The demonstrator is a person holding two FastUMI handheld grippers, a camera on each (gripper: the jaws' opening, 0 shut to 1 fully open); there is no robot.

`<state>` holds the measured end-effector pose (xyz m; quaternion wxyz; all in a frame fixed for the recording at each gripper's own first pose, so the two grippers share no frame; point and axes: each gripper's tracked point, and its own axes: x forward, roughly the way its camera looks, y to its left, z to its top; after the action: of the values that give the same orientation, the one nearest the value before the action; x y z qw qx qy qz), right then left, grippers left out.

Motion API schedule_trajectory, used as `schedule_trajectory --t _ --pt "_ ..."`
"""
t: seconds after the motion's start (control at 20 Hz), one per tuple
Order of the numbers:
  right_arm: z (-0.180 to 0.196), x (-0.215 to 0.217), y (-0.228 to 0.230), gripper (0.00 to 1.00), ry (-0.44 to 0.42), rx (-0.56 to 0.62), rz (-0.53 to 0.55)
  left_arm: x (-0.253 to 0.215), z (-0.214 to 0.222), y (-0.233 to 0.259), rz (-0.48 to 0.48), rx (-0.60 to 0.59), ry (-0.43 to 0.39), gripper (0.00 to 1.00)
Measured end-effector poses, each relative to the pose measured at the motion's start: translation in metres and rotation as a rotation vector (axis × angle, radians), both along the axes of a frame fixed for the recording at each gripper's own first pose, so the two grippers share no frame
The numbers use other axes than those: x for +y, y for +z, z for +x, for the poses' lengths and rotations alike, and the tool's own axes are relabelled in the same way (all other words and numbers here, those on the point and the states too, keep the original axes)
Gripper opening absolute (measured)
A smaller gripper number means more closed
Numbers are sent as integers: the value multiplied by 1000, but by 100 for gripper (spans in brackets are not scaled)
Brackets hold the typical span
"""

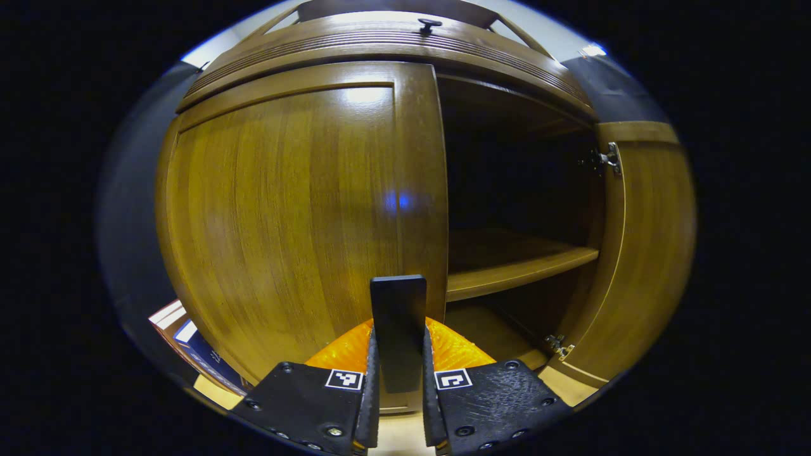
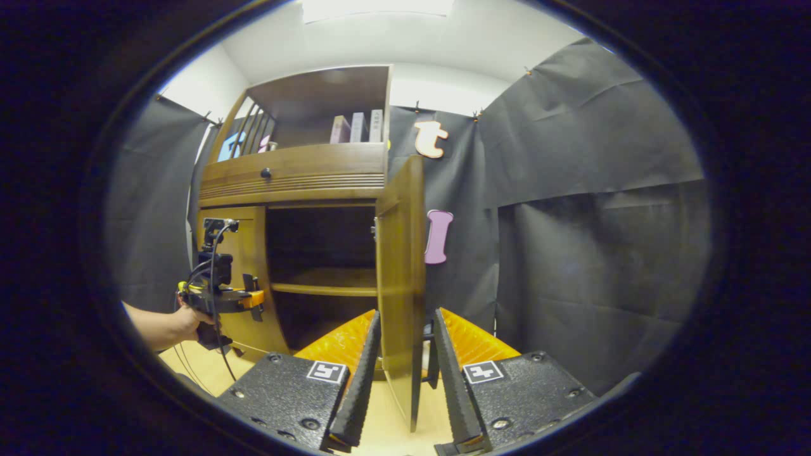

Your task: Open the right door of the double-door shoe cabinet with the right hand, and open the left door with the left hand.

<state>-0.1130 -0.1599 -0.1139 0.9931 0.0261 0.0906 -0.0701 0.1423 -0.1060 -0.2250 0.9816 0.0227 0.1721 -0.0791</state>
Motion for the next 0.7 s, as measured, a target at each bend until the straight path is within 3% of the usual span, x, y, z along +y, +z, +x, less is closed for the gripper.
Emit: schedule_trajectory --t 0.05,0.1,0.15,0.2,0.25,0.35,0.7 --pt "1 5 1 56 11 1 -3 1 -2 1 -4 -1 -3 27" --pt "1 11 2 56 25 2 -3 1 -4 1 -1 -2 -7 35" --pt "0 17 2 54 39 0 -2 2 -8 2 0 -3 -12 27" --pt "0 20 2 54 47 0 -3 2 -12 2 -4 0 -12 27" --pt "0 23 1 55 55 2 -3 3 -14 4 -1 -5 -10 36" --pt "2 27 2 56 60 -2 3 2 -20 5 -22 5 -4 17" --pt "15 47 1 56 106 -3 2 13 -53 10 -22 2 -28 17"
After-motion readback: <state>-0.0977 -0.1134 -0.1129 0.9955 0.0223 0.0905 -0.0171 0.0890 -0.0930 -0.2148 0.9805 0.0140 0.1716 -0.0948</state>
